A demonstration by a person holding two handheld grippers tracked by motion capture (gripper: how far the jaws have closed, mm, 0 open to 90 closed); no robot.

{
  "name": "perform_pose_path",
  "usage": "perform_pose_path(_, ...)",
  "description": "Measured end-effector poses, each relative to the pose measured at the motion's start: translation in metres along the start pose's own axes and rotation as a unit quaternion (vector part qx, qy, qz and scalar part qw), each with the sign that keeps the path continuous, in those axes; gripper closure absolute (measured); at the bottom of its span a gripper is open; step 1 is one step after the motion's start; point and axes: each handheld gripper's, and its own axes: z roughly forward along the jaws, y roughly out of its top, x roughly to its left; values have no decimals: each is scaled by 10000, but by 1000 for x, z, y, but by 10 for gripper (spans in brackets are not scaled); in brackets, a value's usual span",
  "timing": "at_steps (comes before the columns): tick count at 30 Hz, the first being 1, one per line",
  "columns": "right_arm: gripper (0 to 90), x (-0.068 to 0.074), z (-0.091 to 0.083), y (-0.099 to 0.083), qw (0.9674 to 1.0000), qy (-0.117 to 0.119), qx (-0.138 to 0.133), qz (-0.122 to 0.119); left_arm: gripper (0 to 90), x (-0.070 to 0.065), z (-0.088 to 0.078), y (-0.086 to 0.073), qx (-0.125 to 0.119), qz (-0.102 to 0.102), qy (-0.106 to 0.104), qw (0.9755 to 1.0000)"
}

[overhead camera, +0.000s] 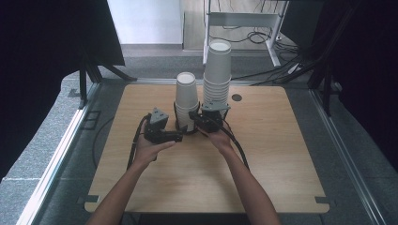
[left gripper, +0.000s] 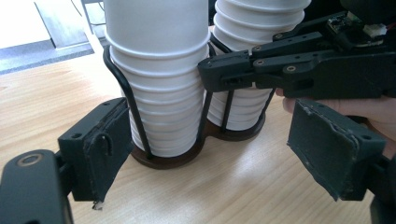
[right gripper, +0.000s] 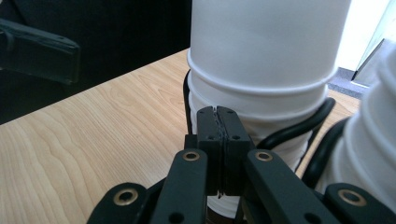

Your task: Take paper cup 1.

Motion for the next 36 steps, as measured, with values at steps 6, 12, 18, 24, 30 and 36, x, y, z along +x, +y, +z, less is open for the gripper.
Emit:
perform_pose_path(6,884,2,4,1,9999,-63,-30,-146,108,12,6,14,-84,-176,-98,9998)
perform_pose_path(12,881,1,4,2,9999,-12,-28,-117,97,14,10,24,-54,-176,-37,9998)
perform_pose_path(18,878,0,4,2,10000,19,-15,-80,97,15,13,31,-158,-147,28,9998)
perform_pose_path(24,879,-1,4,3,10000,27,-12,-57,98,20,18,35,-133,-121,98,9998)
perform_pose_path(30,879,-2,4,3,10000,67,2,-19,98,28,23,40,-205,-245,156,9994)
perform_pose_path(36,878,-3,3,3,10000,70,50,-29,103,30,29,43,-352,-345,219,9985)
